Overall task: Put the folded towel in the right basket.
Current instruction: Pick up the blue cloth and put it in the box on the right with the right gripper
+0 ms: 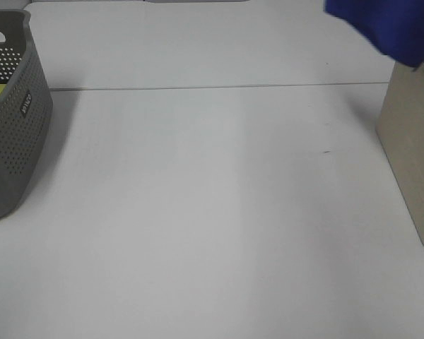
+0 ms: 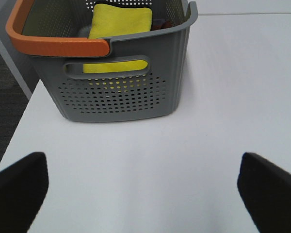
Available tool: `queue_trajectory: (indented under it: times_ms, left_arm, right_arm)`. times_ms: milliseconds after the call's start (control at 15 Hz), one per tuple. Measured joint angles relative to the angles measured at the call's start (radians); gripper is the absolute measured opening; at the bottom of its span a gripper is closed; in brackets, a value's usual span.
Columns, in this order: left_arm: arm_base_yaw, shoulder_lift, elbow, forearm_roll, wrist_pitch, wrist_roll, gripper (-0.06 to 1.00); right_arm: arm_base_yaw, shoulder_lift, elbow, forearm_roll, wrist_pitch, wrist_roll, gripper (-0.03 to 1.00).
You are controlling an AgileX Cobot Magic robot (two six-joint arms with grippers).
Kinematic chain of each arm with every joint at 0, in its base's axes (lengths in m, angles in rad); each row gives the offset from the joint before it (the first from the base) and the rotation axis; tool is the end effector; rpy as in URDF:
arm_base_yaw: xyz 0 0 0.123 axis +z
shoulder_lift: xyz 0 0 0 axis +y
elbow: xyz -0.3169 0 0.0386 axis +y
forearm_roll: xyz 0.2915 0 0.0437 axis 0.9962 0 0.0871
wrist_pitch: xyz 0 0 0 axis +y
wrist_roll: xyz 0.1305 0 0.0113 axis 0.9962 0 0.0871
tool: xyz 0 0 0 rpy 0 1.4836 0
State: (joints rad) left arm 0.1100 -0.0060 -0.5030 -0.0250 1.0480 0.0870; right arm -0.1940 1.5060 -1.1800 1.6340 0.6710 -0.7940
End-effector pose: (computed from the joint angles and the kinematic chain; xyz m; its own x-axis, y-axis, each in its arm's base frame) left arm 0.0340 0.0009 0.2827 -0.4394 0.0264 -0.8979 -0.0578 0.9967 0.0576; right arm 0.4170 0.0010 0.3705 -0.4584 0.6944 -0.5548 -0.1533 0.5531 0.8189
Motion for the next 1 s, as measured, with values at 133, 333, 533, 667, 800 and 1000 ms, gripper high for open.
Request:
queue_trajectory:
  times_ms: [133, 333, 533, 667, 800, 1000]
  left_arm:
    - [0.000, 0.000, 0.000, 0.000, 0.000, 0.000, 0.99]
    - [0.000, 0.000, 0.000, 0.000, 0.000, 0.000, 0.99]
    - [0.000, 0.000, 0.000, 0.000, 0.000, 0.000, 0.99]
    - [0.000, 0.000, 0.000, 0.000, 0.000, 0.000, 0.99]
    - [0.000, 0.000, 0.000, 0.000, 0.000, 0.000, 0.99]
    - [0.000, 0.000, 0.000, 0.000, 0.000, 0.000, 0.99]
  right_arm:
    - [-0.150, -0.011, 0.000, 0.015, 0.011, 0.003, 0.04]
    - [-0.330, -0.011, 0.000, 0.012, 0.050, 0.022, 0.04]
    - [-0.367, -0.011, 0.000, -0.116, 0.057, 0.022, 0.04]
    - [-0.367, -0.011, 0.000, -0.255, 0.059, 0.022, 0.04]
    - [-0.367, -0.011, 0.000, -0.473, 0.060, 0.024, 0.04]
    - [-0.367, -0.011, 0.000, -0.551, 0.068, 0.027, 0.04]
